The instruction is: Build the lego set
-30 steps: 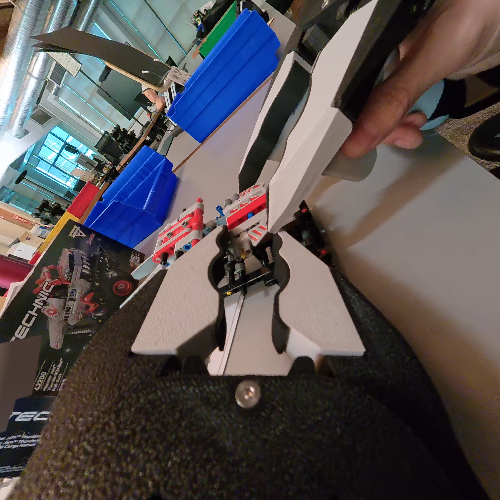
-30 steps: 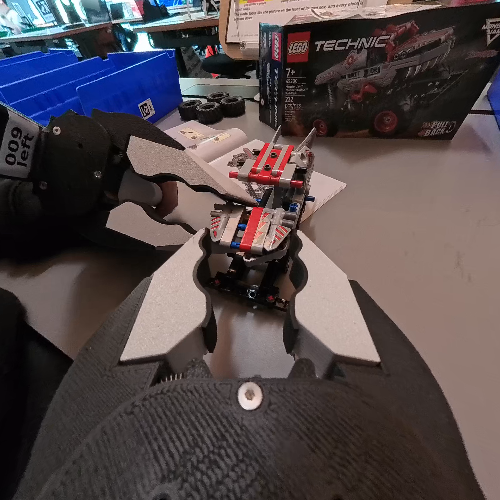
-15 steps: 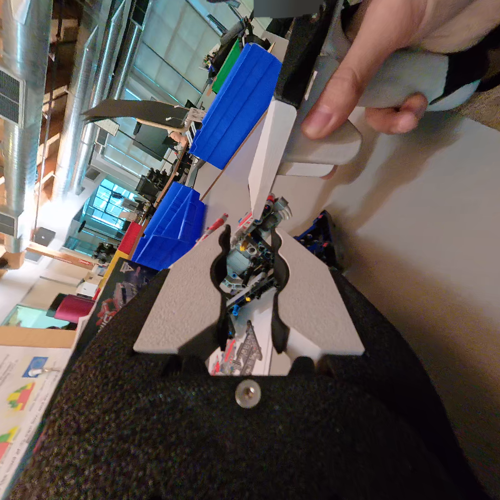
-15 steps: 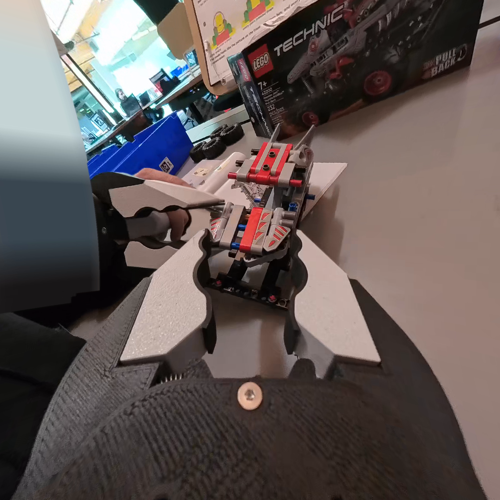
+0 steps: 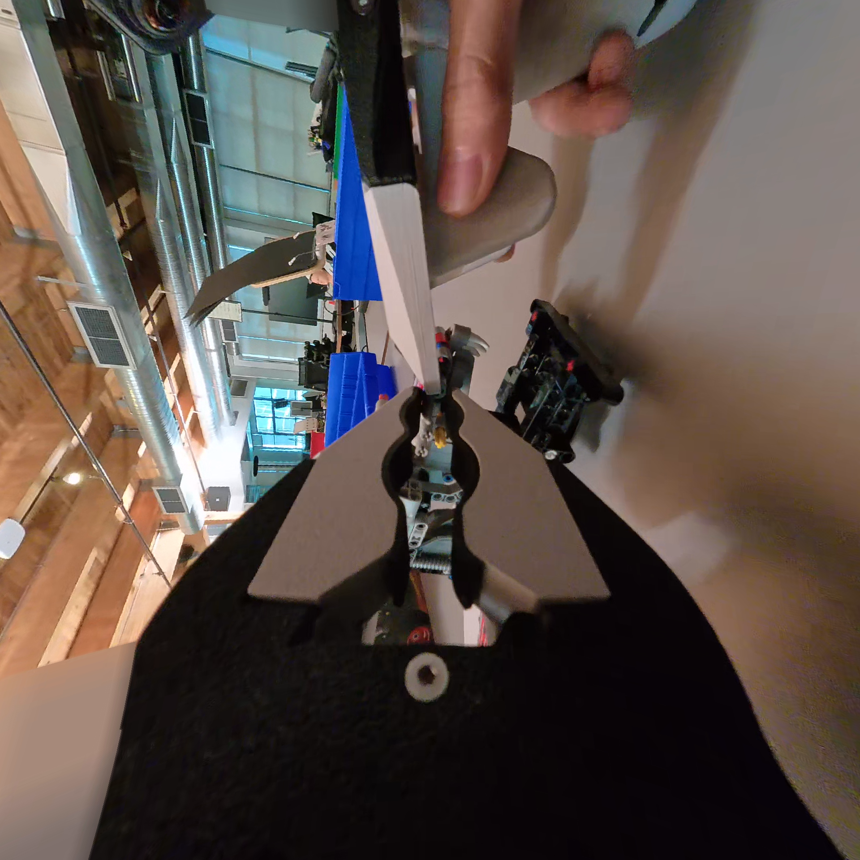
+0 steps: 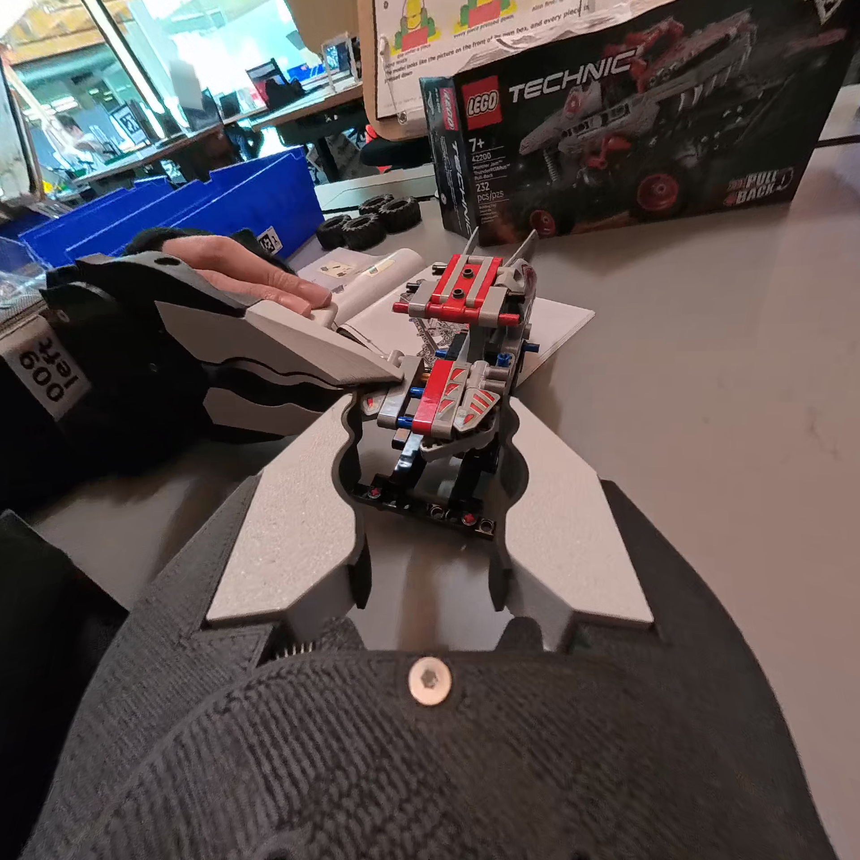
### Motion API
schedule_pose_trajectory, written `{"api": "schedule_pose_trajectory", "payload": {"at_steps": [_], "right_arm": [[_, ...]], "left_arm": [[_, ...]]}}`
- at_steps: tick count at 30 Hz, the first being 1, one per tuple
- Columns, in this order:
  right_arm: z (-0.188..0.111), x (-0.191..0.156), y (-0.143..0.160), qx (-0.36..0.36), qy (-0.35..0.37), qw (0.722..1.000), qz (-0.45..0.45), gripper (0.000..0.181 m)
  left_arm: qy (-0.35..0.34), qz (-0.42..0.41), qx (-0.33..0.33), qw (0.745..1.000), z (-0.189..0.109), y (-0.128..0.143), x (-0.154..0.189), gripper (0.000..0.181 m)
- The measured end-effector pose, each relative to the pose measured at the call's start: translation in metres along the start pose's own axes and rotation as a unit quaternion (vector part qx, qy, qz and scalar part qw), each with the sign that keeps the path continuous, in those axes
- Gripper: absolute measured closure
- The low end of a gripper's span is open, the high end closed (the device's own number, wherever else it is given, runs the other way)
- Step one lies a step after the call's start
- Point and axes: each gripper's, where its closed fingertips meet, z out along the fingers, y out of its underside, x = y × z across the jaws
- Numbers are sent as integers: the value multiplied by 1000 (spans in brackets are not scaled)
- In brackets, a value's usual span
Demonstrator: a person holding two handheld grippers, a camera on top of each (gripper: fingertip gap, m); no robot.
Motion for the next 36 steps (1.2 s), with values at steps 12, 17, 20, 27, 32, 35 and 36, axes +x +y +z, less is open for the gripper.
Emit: {"api": "schedule_pose_trajectory", "payload": {"at_steps": [12,17,20,27,32,35,36], "right_arm": [[4,2,3,-9,9,999,-42,122],[5,1,4,-12,11,998,-57,123],[5,2,3,-11,5,999,-48,122],[5,2,3,-13,0,999,-52,123],[6,3,3,-14,2,998,-60,123],[7,4,3,-15,4,999,-51,122],[7,4,3,-16,5,999,-48,122]], "left_arm": [[-23,87,-25,996,1,4,2,177],[-13,71,0,997,0,3,4,176],[-11,65,30,997,-3,-1,4,176],[1,62,30,998,-5,-3,5,177],[-3,81,32,996,-4,-3,4,177],[-13,93,31,995,-3,-3,4,177],[-15,92,32,995,-3,-3,4,177]]}}
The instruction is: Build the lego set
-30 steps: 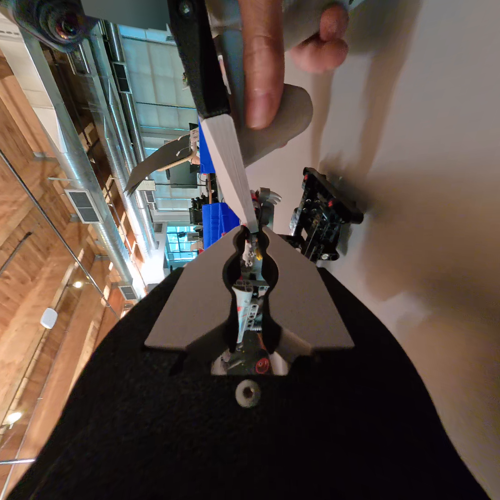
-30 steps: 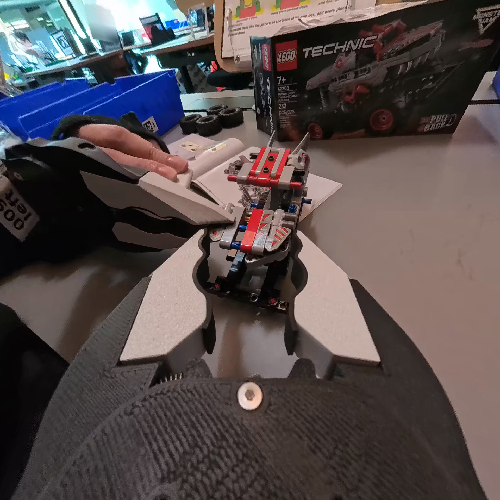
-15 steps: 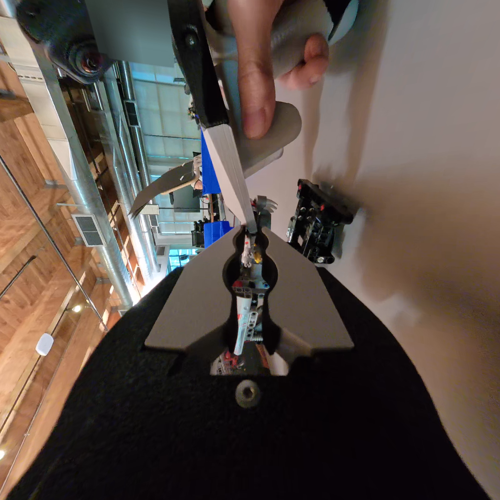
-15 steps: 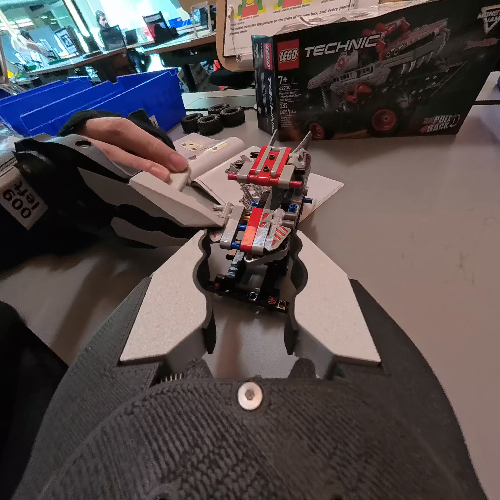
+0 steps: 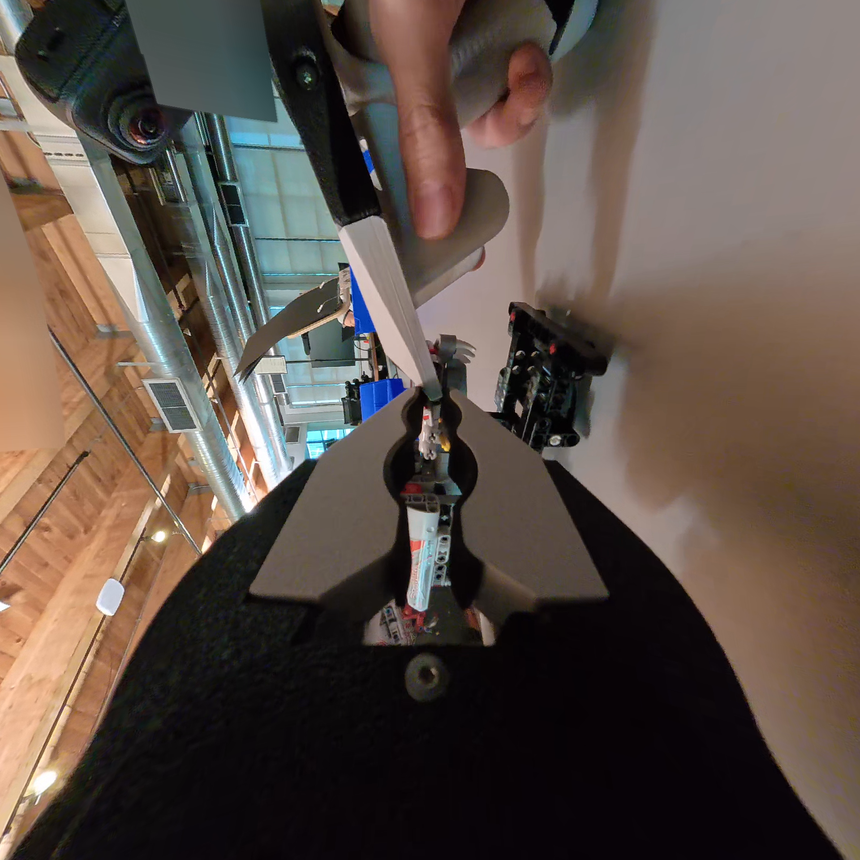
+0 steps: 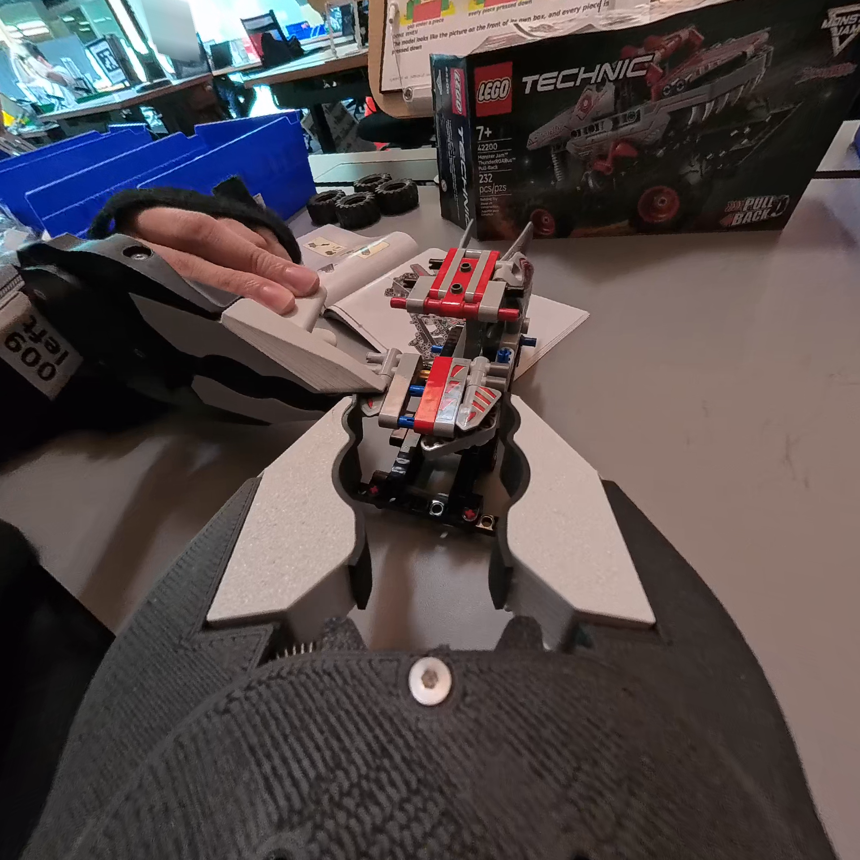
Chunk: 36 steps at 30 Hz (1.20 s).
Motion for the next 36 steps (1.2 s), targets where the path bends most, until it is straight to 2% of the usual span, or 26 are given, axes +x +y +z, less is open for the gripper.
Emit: {"api": "schedule_pose_trajectory", "payload": {"at_steps": [3,15,23,28,36], "right_arm": [[0,0,0,0,1,1000,3,123],[1,3,-2,7,17,1000,-5,123],[2,2,-7,19,22,999,-21,122],[2,0,-7,20,26,999,-31,122],[1,-3,-6,20,28,998,-53,123]], "left_arm": [[-2,8,1,1000,1,0,0,177],[-3,-48,-9,999,4,0,-2,177],[-11,-123,12,992,6,-3,-5,177],[-40,-66,12,997,7,-5,-6,177],[-69,-27,40,996,7,-10,-6,177]]}}
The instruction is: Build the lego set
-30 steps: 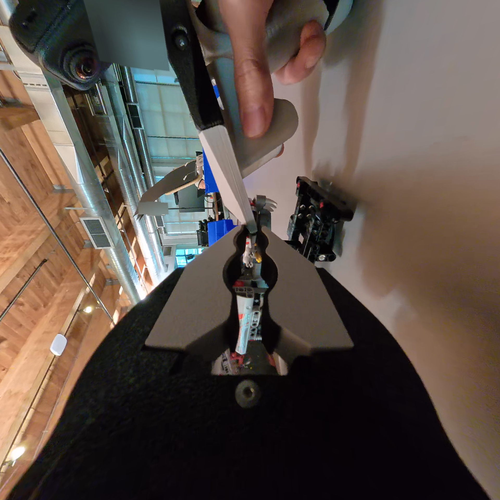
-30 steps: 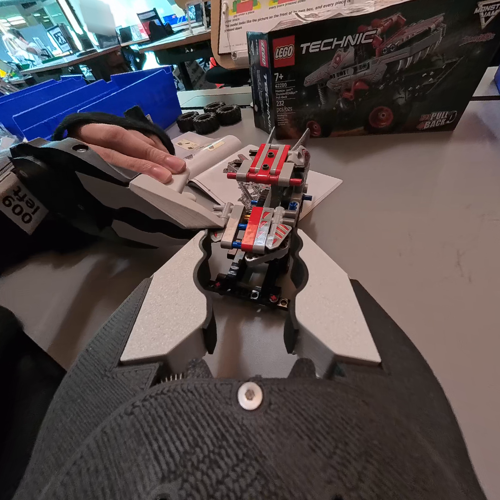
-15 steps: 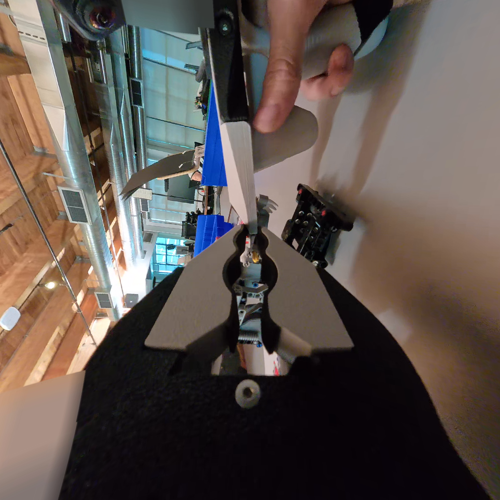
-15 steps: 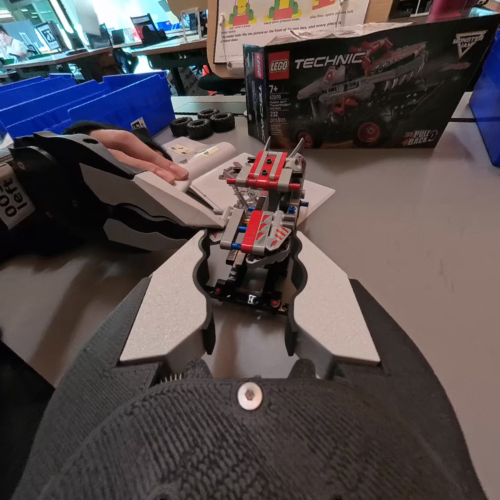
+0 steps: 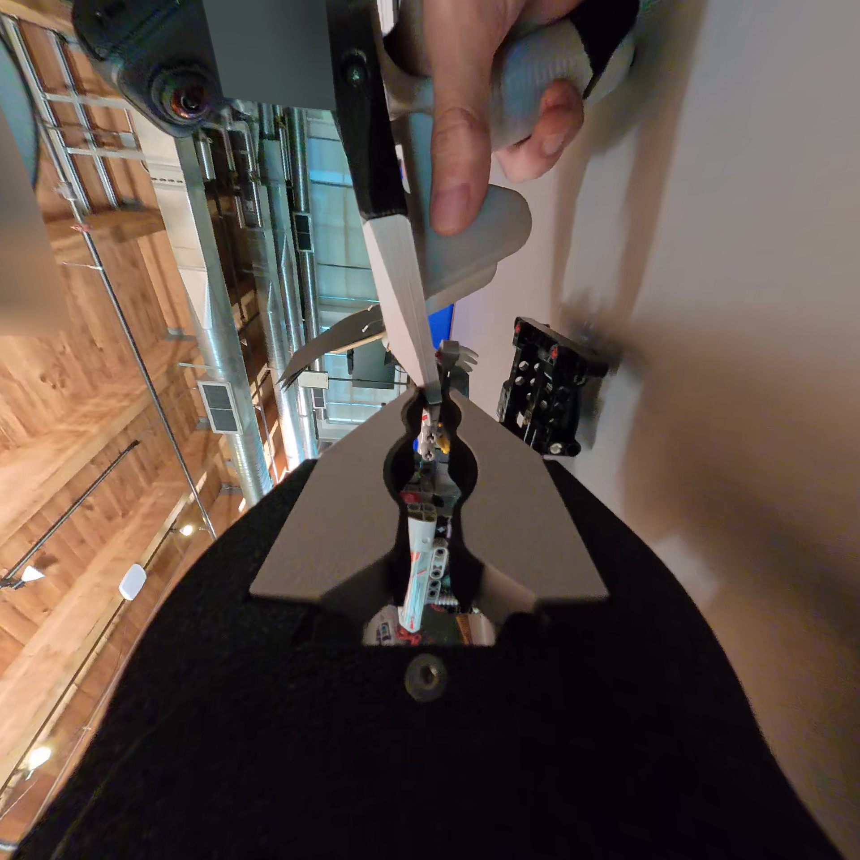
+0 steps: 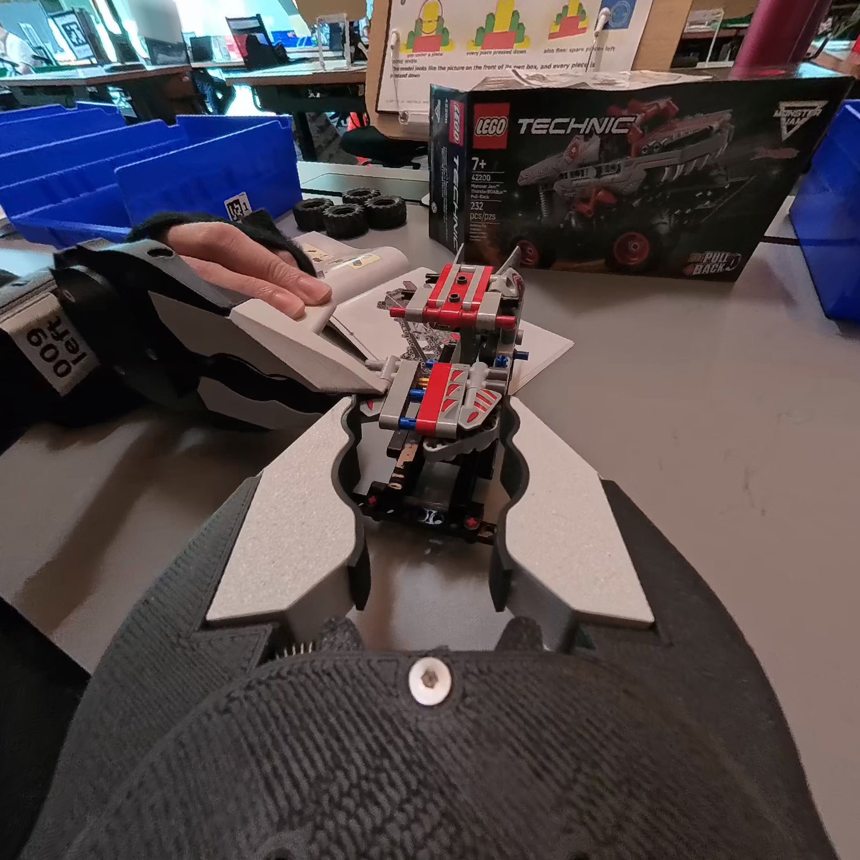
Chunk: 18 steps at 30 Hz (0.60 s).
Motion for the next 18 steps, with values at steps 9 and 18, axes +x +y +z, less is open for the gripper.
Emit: {"api": "schedule_pose_trajectory", "payload": {"at_steps": [9,18], "right_arm": [[-2,0,2,-3,-6,1000,-5,123],[-4,-2,5,-12,-19,1000,-8,123]], "left_arm": [[-24,31,7,999,4,-5,0,177],[-41,76,5,996,6,-9,2,177]]}}
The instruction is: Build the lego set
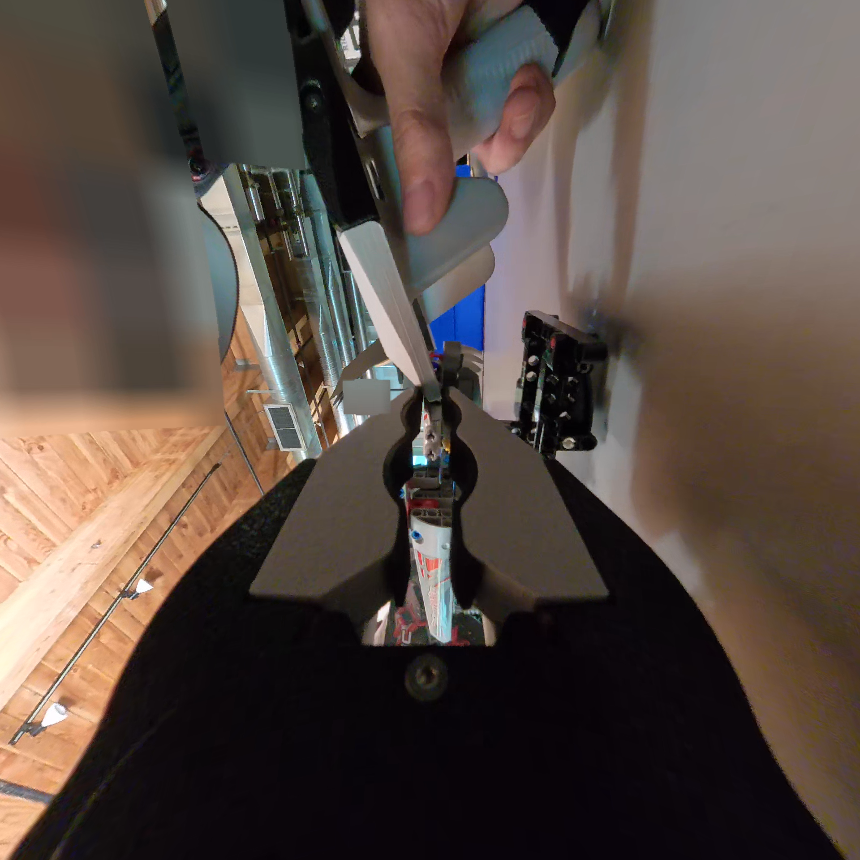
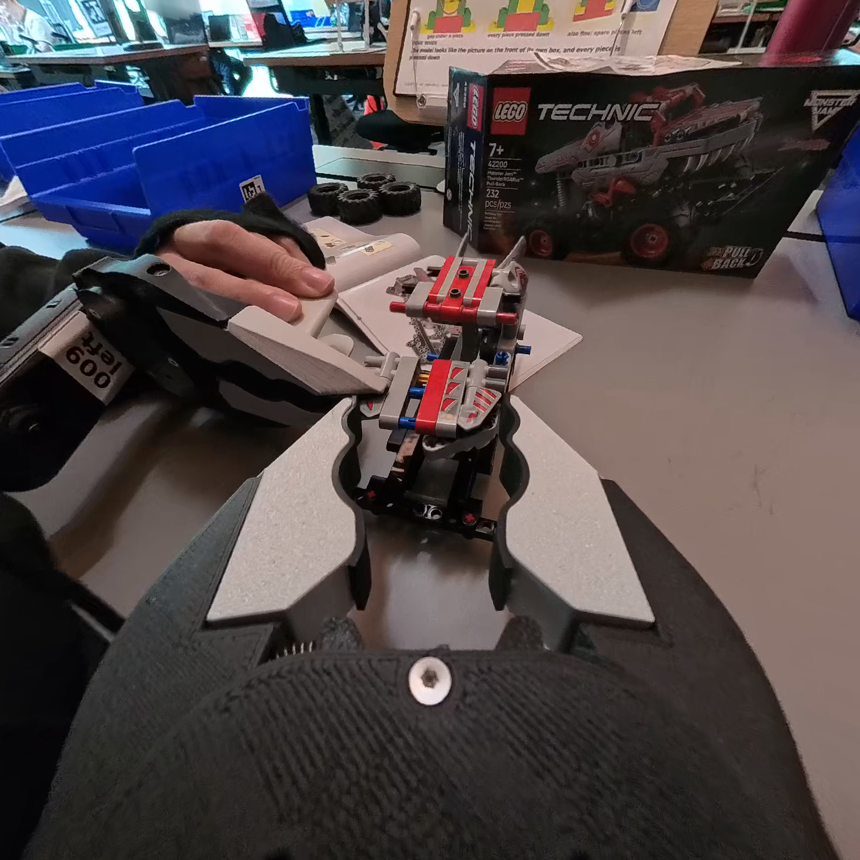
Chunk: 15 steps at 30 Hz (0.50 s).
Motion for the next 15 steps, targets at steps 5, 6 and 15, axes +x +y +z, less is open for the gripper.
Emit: {"api": "schedule_pose_trajectory", "payload": {"at_steps": [5,6,15], "right_arm": [[-4,-2,4,-10,-41,999,20,122],[-5,-2,4,-9,-51,998,21,122],[-8,-4,1,6,-46,999,4,122]], "left_arm": [[1,12,6,1000,2,-6,1,177],[0,14,6,1000,2,-7,1,177],[1,31,3,1000,1,-8,1,178]]}}
